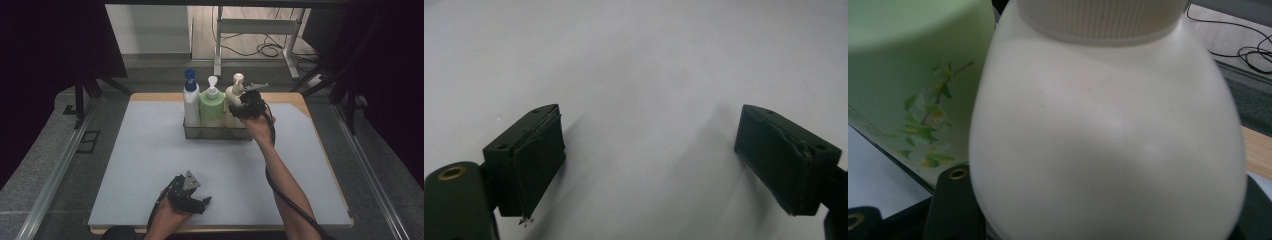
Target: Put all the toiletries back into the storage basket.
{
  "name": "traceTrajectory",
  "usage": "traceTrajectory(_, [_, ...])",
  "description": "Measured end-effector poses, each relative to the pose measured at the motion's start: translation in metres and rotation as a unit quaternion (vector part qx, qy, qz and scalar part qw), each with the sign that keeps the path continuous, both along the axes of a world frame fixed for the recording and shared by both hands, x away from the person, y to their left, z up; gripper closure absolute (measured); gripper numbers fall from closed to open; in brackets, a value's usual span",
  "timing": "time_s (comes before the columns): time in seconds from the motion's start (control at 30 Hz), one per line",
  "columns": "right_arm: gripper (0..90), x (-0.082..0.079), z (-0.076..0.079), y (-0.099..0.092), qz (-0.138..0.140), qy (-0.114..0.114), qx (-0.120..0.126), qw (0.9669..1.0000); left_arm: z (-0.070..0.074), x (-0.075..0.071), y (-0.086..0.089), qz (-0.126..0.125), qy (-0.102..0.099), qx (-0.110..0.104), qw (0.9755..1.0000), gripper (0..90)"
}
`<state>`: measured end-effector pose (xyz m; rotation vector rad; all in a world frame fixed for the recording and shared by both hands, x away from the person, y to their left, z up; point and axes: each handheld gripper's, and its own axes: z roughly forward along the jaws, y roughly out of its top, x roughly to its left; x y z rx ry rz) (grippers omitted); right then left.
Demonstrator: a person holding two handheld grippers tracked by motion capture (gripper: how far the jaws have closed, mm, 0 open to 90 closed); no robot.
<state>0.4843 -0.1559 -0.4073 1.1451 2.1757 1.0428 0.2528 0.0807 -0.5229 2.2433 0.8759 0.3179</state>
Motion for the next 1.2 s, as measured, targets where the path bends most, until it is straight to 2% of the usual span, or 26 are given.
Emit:
traceTrajectory(0.37, [38.4,-0.003,-0.009,-0.004,-0.002,0.011,0.001,0.9999,0.000,0.000,0.000,0.001,0.000,-0.002,1.0000,12.4])
traceTrajectory(0.57, [38.0,-0.003,-0.012,-0.011,-0.005,0.020,0.019,0.9996,0.000,0.000,0.000,0.001,0.000,-0.002,1.0000,12.4])
traceTrajectory(0.77, [37.3,-0.002,-0.012,-0.011,-0.004,0.024,0.015,0.9996,0.000,0.000,0.000,0.001,0.000,-0.002,1.0000,12.4])
traceTrajectory(0.87, [33.7,-0.001,-0.012,-0.012,-0.004,0.030,0.018,0.9994,0.000,0.000,0.000,0.001,0.000,-0.002,1.0000,12.4])
traceTrajectory(0.97, [26.0,-0.001,-0.014,-0.012,-0.004,0.044,0.017,0.9989,0.000,0.000,0.000,0.001,0.000,-0.001,1.0000,12.4])
traceTrajectory(1.07, [21.2,-0.003,-0.015,-0.013,-0.001,0.038,0.013,0.9992,0.000,0.000,0.000,0.001,0.000,-0.002,1.0000,12.4])
traceTrajectory(1.2, [21.2,-0.008,-0.014,-0.020,0.008,0.036,0.012,0.9993,0.000,0.000,0.000,0.001,0.000,-0.002,1.0000,12.4])
